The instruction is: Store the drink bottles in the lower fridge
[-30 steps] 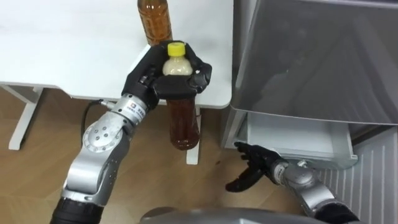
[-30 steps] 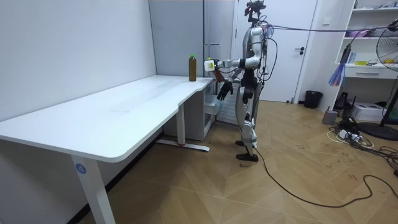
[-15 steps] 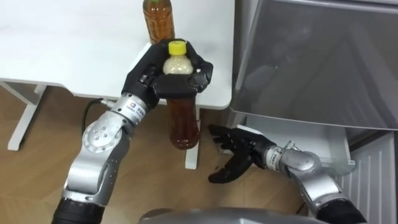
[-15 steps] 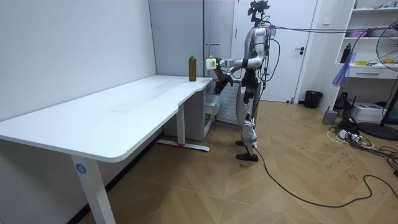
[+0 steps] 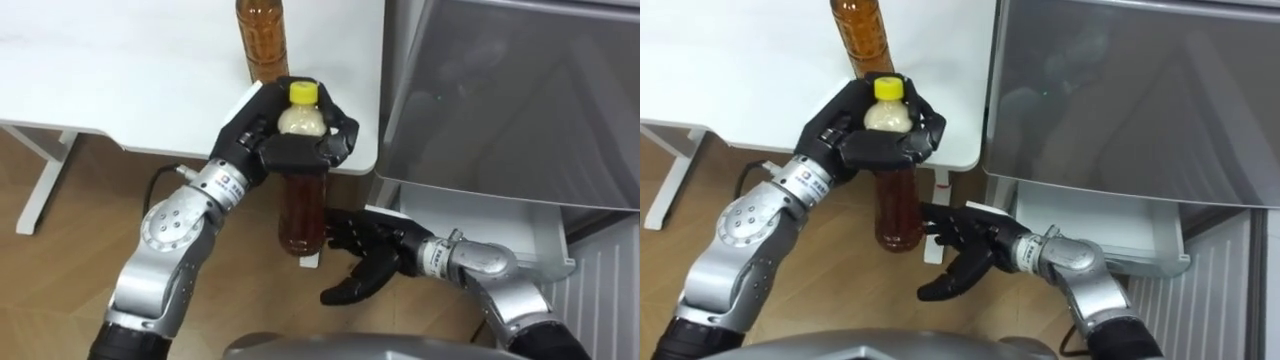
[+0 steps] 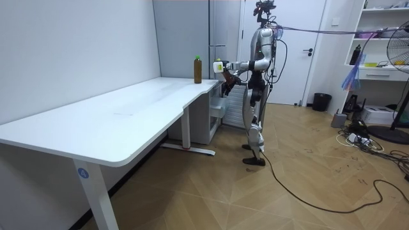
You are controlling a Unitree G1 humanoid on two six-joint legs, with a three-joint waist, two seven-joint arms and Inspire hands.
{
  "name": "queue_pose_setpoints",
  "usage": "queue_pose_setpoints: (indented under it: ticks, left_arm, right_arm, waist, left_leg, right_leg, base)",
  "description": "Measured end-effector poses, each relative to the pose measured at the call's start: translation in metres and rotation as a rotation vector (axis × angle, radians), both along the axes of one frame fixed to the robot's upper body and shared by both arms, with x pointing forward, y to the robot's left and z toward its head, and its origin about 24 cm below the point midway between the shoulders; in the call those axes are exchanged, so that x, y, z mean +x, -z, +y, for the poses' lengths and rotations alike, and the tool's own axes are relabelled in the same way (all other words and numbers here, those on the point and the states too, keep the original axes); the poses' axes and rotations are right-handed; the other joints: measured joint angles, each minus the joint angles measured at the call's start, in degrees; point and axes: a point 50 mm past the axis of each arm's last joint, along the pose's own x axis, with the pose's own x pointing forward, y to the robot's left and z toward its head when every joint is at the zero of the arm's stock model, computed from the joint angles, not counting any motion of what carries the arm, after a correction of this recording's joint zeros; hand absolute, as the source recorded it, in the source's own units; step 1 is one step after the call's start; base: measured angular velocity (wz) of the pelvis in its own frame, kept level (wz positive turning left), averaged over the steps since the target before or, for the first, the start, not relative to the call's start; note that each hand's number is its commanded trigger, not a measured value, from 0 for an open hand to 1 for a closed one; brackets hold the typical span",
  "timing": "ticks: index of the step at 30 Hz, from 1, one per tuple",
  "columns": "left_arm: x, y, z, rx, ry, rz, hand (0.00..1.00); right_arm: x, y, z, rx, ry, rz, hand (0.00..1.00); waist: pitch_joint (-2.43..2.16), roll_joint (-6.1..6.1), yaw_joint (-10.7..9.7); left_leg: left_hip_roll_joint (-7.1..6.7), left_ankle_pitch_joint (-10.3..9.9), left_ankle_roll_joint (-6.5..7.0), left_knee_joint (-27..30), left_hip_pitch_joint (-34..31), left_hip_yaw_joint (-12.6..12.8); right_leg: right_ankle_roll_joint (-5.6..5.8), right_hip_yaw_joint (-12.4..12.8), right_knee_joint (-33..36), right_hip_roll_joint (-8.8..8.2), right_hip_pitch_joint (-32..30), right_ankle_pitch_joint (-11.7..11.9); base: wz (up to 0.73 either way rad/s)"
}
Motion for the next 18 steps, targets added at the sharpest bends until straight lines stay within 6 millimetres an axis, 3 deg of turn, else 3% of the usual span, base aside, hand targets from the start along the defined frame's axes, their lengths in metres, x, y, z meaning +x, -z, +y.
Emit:
queue_pose_setpoints:
  ticks: [5,18]
  left_arm:
    - [-0.006,0.007,-0.014,-0.007,0.076,0.033,1.00]
    - [-0.015,0.027,-0.026,0.011,0.171,0.116,1.00]
  right_arm:
    - [0.000,-0.003,0.007,0.039,-0.009,-0.006,0.00]
    - [0.002,-0.010,0.014,0.139,0.003,0.006,0.00]
  waist:
    - [0.09,-0.14,0.00]
    - [0.07,-0.26,-0.65]
  left_leg:
    - [-0.21,0.08,0.15,0.04,-0.28,-0.06]
    - [-0.26,0.10,0.18,0.21,-1.89,-0.20]
  right_leg:
    - [0.01,0.00,0.01,-0.15,-0.16,0.00]
    - [0.00,-0.08,0.15,-0.16,-1.55,0.00]
  base:
    - [0.00]
    - [0.00]
